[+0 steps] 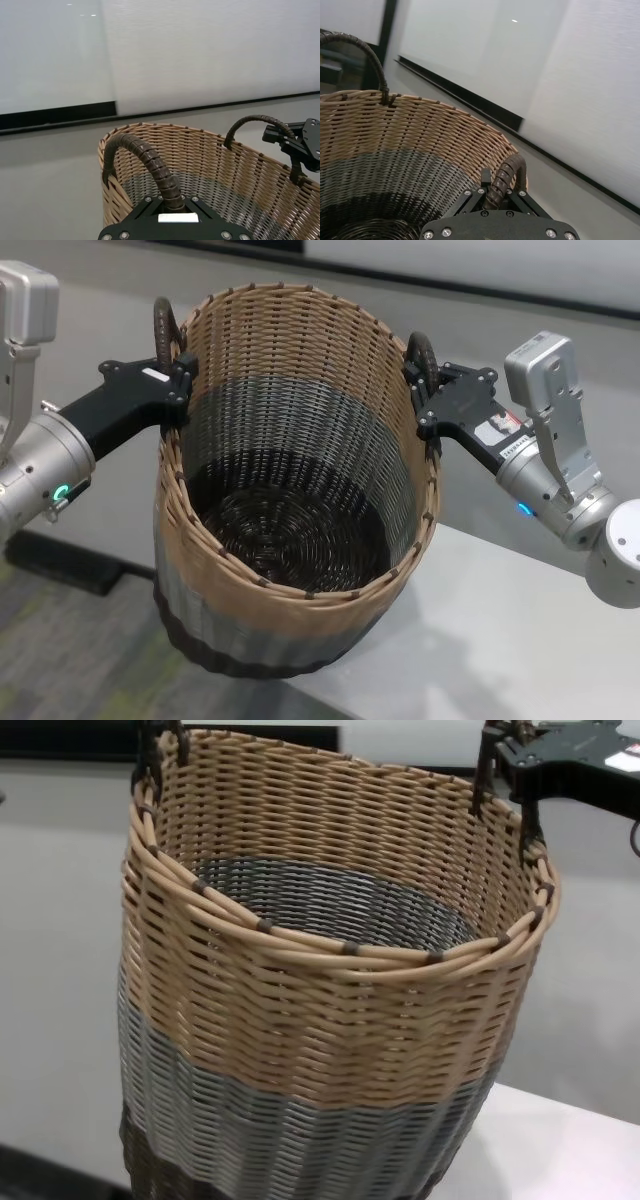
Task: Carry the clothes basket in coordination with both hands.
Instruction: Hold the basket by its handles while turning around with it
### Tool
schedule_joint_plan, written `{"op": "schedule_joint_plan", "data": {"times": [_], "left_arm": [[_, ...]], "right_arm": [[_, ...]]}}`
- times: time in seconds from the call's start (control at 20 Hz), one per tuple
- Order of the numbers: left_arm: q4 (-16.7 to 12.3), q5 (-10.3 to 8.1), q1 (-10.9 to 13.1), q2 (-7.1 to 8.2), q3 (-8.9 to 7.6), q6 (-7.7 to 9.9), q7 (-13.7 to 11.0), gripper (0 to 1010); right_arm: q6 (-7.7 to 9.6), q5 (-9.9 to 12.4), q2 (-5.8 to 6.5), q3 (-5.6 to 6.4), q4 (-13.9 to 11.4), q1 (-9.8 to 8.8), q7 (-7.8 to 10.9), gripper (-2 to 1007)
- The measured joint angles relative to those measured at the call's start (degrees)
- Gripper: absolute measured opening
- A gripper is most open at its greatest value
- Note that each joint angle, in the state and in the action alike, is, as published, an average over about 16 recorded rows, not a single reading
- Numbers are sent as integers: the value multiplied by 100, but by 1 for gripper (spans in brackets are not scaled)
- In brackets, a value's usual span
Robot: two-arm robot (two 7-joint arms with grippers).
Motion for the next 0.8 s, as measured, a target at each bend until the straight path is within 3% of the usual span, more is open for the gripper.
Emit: {"op": "schedule_joint_plan", "data": {"times": [0.8], "left_arm": [[0, 0, 1, 0, 0, 0, 0, 0]], "right_arm": [[0, 0, 0, 0, 0, 0, 0, 66]]}}
